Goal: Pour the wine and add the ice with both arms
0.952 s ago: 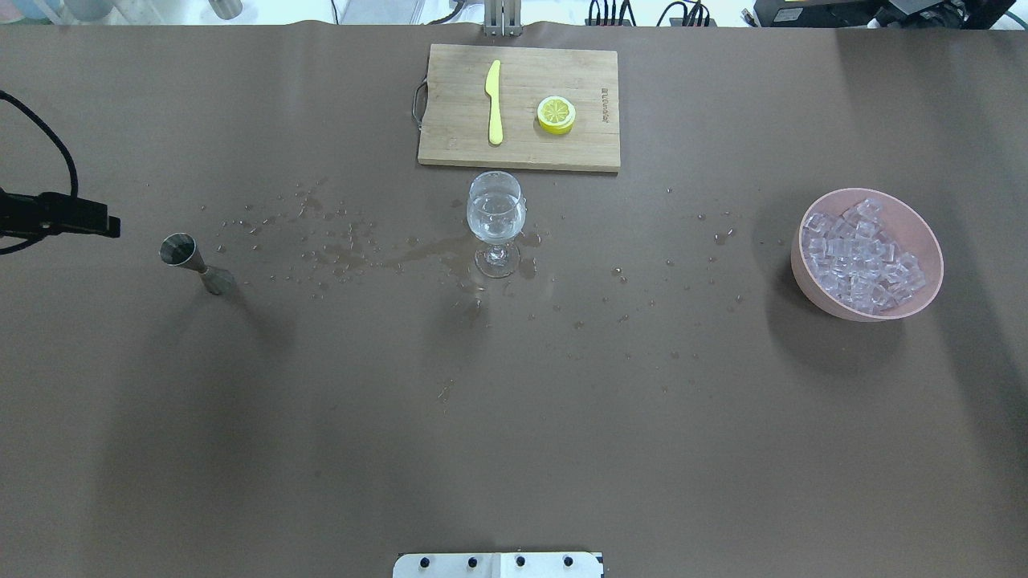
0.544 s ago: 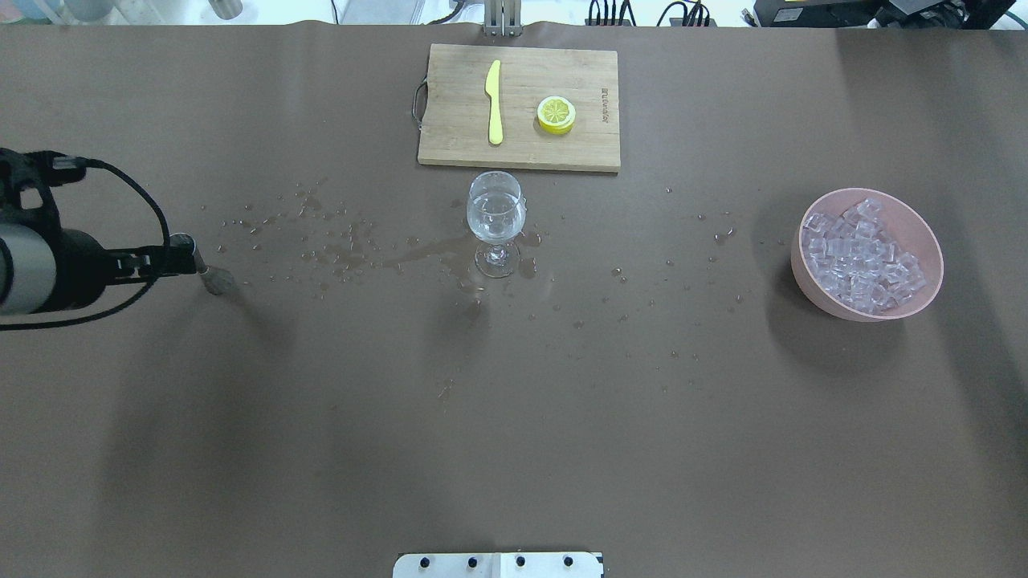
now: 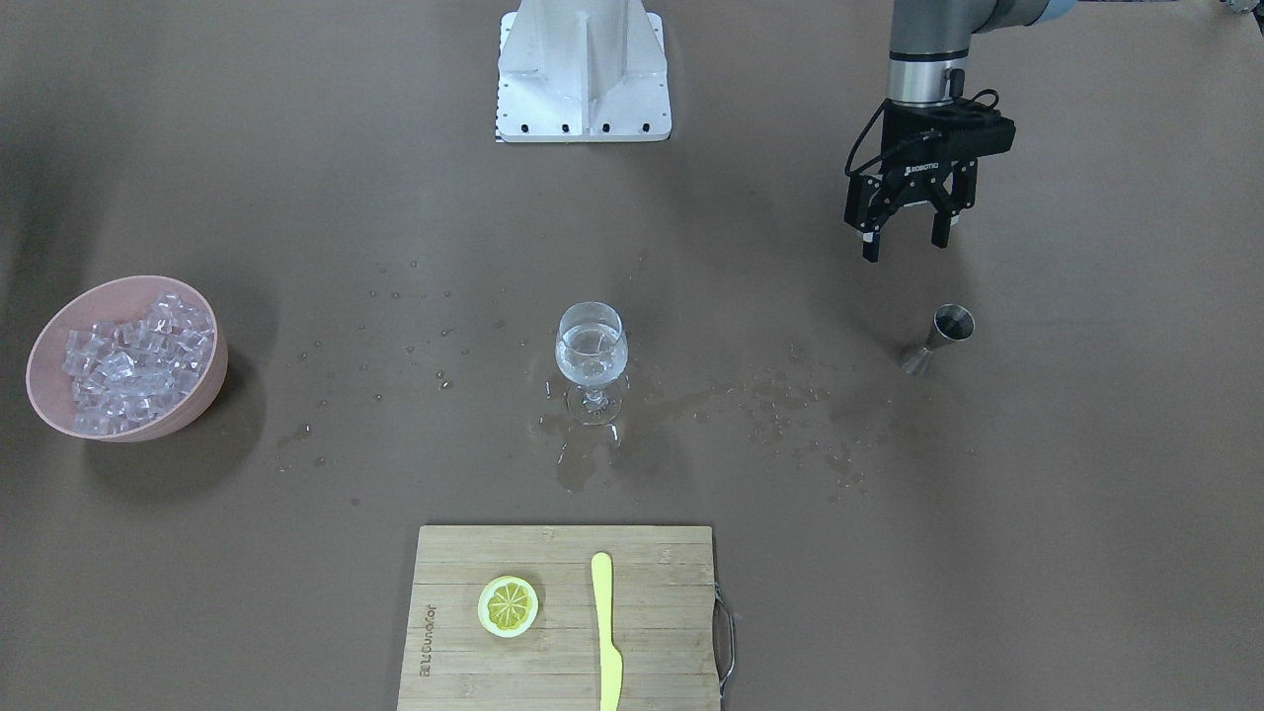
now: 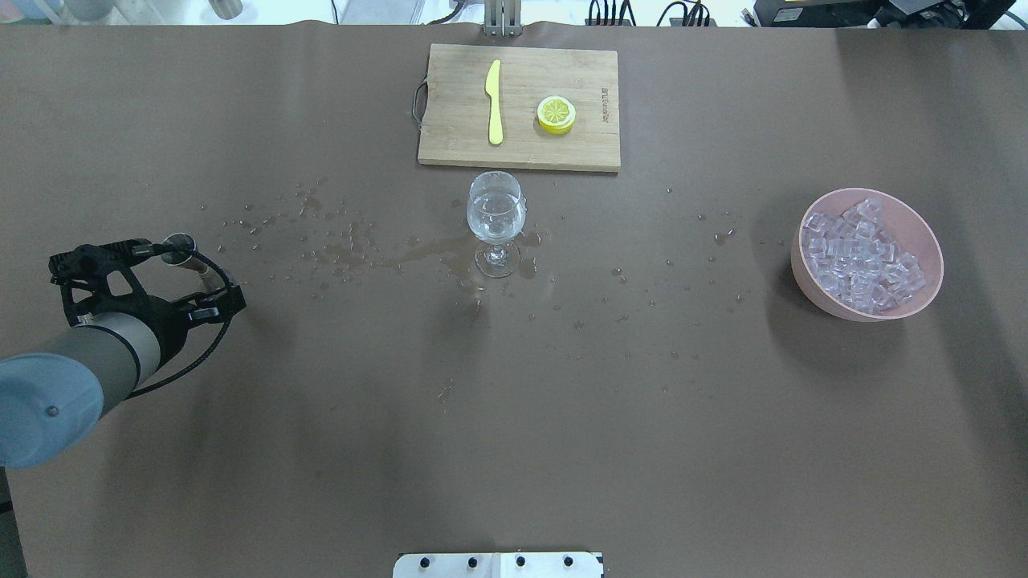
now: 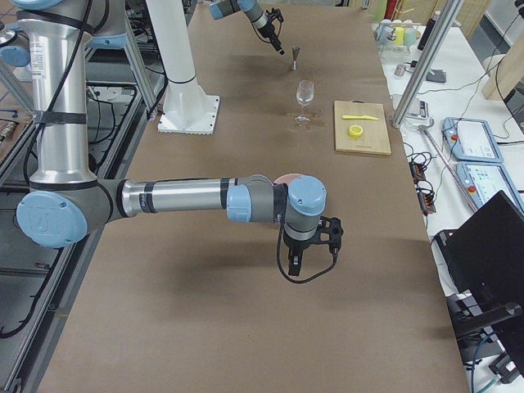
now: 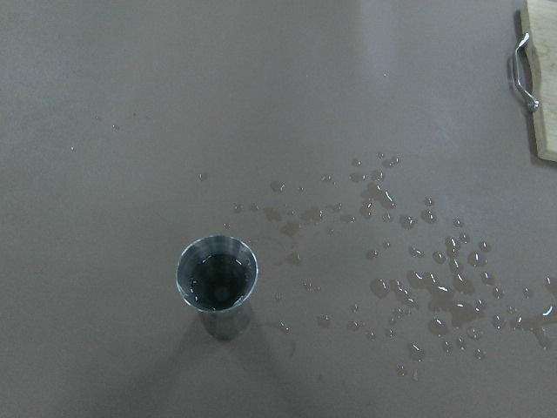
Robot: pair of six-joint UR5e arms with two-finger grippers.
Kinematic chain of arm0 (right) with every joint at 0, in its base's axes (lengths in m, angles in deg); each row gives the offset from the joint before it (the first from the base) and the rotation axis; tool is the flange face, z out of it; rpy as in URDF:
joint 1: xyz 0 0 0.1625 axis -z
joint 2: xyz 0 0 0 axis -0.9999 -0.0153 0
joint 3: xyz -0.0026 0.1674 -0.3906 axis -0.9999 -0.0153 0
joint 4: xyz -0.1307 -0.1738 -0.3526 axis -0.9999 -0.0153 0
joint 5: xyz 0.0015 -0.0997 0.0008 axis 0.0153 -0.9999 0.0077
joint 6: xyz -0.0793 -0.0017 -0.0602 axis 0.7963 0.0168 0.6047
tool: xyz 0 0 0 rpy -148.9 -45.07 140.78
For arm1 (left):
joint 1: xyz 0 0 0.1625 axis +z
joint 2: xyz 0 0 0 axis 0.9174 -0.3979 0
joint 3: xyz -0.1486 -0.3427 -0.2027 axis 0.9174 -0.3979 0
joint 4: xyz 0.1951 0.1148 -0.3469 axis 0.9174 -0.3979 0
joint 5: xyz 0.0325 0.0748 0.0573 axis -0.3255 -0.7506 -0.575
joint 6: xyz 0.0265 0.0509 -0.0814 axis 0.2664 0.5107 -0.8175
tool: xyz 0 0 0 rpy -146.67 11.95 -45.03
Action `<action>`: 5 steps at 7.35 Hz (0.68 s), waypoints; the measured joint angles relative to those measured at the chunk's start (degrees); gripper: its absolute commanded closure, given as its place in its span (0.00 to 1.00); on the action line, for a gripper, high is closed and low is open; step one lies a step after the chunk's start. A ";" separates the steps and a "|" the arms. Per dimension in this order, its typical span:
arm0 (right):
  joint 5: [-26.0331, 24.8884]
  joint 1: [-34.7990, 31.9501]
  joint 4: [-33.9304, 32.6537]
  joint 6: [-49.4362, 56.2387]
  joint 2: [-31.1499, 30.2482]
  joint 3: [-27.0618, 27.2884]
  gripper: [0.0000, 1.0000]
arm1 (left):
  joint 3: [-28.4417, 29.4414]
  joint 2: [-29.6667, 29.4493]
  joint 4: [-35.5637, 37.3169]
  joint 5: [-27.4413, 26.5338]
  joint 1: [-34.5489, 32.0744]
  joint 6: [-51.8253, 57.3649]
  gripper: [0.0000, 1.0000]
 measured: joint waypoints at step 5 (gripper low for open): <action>-0.06 0.00 0.00 -0.03 0.34 0.04 0.00 | 8.14 -0.84 -0.05 -14.28 3.80 -8.23 0.03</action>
